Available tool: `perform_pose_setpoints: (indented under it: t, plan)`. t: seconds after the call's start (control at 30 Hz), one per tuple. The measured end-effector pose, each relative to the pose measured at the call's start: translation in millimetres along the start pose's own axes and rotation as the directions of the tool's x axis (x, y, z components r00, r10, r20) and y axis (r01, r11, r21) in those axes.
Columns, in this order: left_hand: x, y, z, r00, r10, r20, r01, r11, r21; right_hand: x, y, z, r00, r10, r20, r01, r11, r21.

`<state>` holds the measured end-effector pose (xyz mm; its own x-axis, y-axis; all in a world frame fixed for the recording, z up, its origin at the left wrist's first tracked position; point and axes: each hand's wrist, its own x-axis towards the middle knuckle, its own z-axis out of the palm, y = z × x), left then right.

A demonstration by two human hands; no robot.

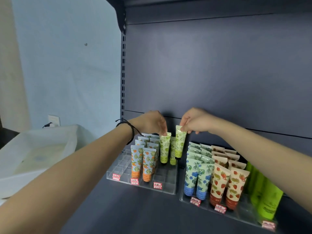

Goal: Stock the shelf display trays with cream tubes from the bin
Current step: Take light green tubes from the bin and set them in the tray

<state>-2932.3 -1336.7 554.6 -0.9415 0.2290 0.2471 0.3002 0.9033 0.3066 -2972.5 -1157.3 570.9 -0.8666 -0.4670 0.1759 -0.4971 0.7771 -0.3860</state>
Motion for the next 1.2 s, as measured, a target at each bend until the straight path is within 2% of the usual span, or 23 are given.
perform_pose_setpoints:
  t: [0.1,0.33,0.63,0.8,1.07,1.2]
  plan:
    - [5,-2,9,1.000,-0.007,0.012,0.006,0.998,0.055,3,1,4,0.999,-0.009,0.031,0.009,1.000,-0.014]
    - [10,-12,29,1.000,0.006,-0.005,-0.006,0.999,0.043,1,-2,19,0.992,-0.020,0.122,0.026,0.999,-0.046]
    - [11,-13,31,1.000,-0.027,-0.016,0.027,0.999,0.031,10,0,31,0.998,-0.009,0.068,0.011,0.999,-0.036]
    - [10,-13,31,1.000,-0.020,-0.011,0.021,0.998,0.059,8,1,39,0.987,-0.003,0.158,0.023,0.992,-0.125]
    - [7,-14,28,1.000,-0.019,0.006,0.019,0.998,0.066,6,-4,34,0.982,0.012,0.186,0.018,0.987,-0.159]
    - [-1,-9,26,1.000,0.002,-0.018,-0.002,1.000,0.015,0,-8,31,0.987,0.019,0.159,0.013,0.981,-0.194]
